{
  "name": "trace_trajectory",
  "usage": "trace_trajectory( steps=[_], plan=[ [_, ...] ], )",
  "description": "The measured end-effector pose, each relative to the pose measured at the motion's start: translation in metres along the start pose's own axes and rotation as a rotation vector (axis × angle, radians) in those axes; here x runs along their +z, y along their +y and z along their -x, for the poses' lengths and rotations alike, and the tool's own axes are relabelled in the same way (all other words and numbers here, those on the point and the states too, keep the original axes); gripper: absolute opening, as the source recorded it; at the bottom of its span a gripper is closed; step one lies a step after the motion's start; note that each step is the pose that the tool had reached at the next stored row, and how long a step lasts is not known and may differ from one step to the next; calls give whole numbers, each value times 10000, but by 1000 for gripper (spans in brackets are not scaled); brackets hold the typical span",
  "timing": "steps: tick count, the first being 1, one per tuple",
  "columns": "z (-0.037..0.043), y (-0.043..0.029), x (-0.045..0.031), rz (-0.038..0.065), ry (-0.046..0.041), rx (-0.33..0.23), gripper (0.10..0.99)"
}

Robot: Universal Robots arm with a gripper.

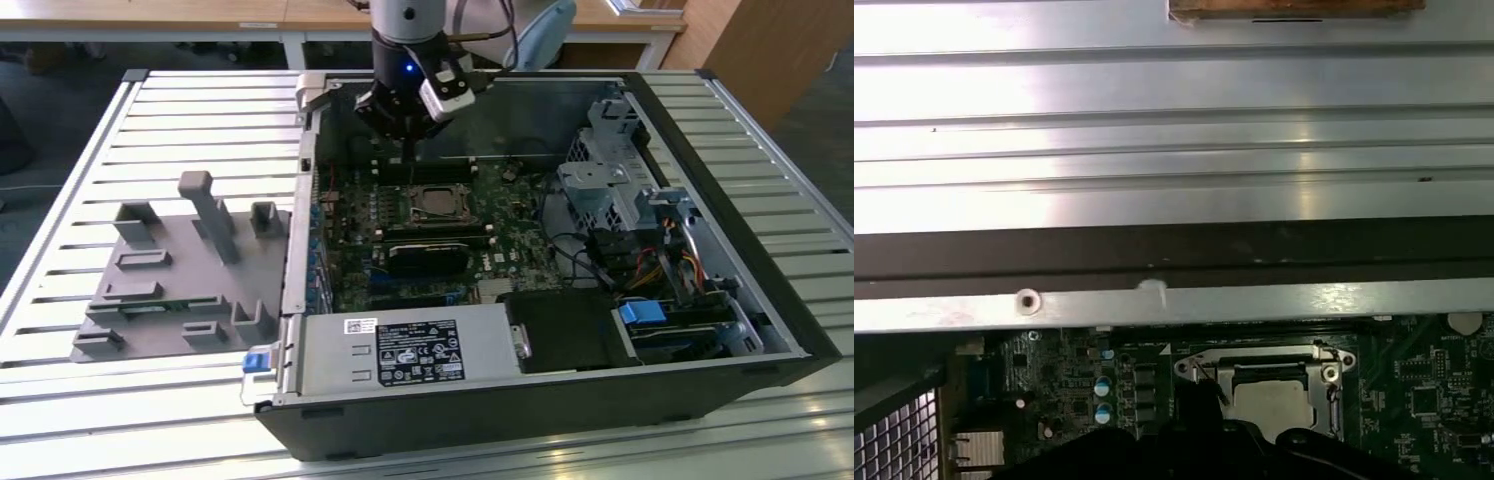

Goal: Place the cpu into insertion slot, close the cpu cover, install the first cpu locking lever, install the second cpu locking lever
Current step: 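Install the first cpu locking lever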

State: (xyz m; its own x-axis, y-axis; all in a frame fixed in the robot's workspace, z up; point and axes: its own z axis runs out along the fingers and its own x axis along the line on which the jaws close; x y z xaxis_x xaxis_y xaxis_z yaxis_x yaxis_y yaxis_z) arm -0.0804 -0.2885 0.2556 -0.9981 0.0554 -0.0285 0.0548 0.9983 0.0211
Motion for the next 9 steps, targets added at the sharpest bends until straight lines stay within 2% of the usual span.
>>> trace_trajectory(
  steps=[5, 9],
  plan=[
    [167, 9, 18, 0, 2, 0, 106],
    [186, 10, 26, -2, 4, 0, 106]
  ],
)
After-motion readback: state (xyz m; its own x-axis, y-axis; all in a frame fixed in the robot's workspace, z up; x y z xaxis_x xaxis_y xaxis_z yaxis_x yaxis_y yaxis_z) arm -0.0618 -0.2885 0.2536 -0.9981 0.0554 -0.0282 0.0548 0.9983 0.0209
